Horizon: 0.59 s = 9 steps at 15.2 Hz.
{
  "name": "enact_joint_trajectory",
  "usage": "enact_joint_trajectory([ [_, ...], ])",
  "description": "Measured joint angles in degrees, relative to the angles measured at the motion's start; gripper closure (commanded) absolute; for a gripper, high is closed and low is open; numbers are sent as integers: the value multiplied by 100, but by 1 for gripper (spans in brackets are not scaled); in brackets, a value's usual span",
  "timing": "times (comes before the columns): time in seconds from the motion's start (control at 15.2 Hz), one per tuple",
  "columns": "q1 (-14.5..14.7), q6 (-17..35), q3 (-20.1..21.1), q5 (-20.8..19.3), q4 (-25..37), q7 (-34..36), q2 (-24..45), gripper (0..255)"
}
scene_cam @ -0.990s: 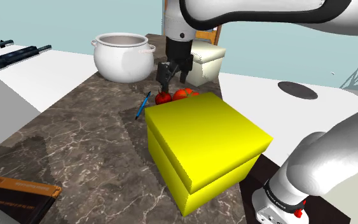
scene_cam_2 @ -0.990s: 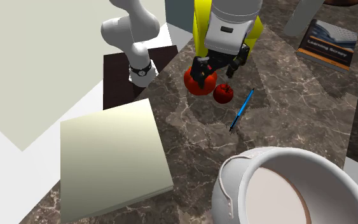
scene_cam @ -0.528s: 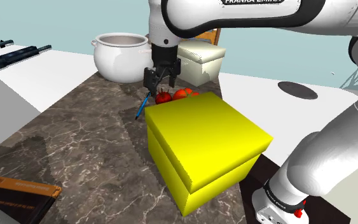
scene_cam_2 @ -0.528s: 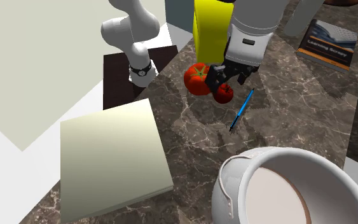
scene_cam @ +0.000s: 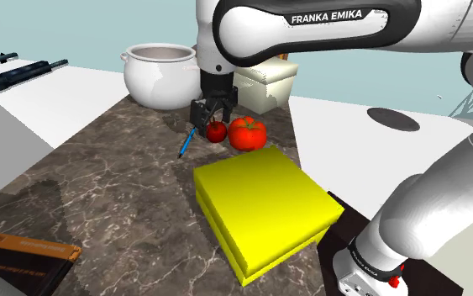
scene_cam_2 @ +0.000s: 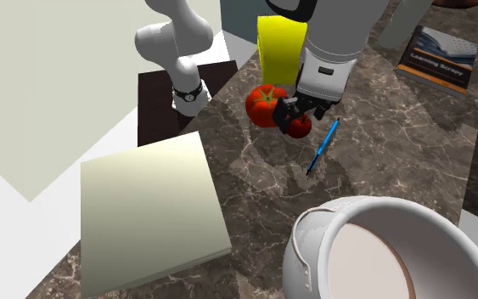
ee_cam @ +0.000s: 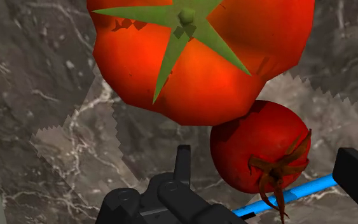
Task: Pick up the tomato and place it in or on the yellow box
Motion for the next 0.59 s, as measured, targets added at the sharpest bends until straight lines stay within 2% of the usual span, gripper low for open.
enact_joint_trajectory([
  [0.13,0,2,0,0,-1,1,1,0],
  [0.2,0,2,0,0,-1,1,1,255],
  [0.59,0,1,0,-1,3,-1,2,255],
])
